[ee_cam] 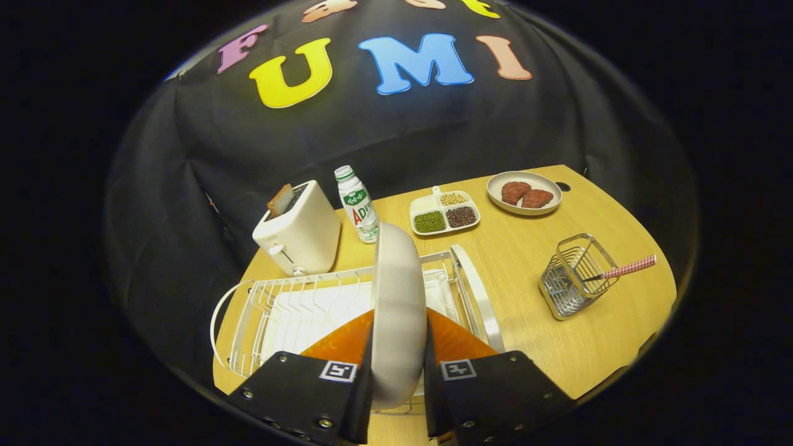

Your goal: Take the plate from the dish rack, then take the spoon from the basket and place it into the plate.

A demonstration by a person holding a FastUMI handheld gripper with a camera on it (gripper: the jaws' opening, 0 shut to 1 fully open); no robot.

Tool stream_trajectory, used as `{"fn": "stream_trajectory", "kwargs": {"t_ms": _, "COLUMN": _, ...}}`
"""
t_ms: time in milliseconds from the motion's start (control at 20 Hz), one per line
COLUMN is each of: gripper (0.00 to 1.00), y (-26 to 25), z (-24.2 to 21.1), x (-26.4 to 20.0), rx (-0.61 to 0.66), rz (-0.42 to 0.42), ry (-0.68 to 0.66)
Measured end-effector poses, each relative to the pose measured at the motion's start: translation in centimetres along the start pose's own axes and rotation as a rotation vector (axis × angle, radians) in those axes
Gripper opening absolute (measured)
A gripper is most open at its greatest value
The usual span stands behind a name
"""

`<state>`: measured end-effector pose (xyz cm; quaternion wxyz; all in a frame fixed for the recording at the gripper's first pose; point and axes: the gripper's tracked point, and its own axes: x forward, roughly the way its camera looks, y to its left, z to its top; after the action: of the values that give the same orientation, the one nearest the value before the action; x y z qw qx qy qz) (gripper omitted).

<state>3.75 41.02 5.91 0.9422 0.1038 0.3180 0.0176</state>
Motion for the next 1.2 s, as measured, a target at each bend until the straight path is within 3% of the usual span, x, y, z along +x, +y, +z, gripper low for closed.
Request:
{"fn": "stream_trajectory", "kwargs": {"t_ms": 50, "gripper": 0.3, "y": -0.1, "z": 0.1, "x": 0.0, "rx": -0.012, "rz": -0.028, "ry": 0.008}}
{"fn": "stream_trajectory", "kwargs": {"t_ms": 250, "gripper": 0.3, "y": -0.2, "z": 1.4, "x": -0.2, "rx": -0.098, "rz": -0.175, "ry": 0.0}}
{"fn": "stream_trajectory", "kwargs": {"t_ms": 300, "gripper": 0.24, "y": -0.4, "z": 2.0, "x": -1.1, "rx": -0.131, "rz": -0.231, "ry": -0.005}}
{"fn": "stream_trajectory", "kwargs": {"t_ms": 500, "gripper": 0.24, "y": -0.3, "z": 3.9, "x": -2.0, "rx": -0.279, "rz": -0.371, "ry": -0.017}}
{"fn": "stream_trajectory", "kwargs": {"t_ms": 750, "gripper": 0.23, "y": 1.1, "z": 5.0, "x": -3.6, "rx": -0.398, "rz": -0.406, "ry": -0.052}}
{"fn": "stream_trajectory", "kwargs": {"t_ms": 1200, "gripper": 0.23, "y": 1.5, "z": 3.2, "x": -11.3, "rx": -0.405, "rz": -0.417, "ry": -0.086}}
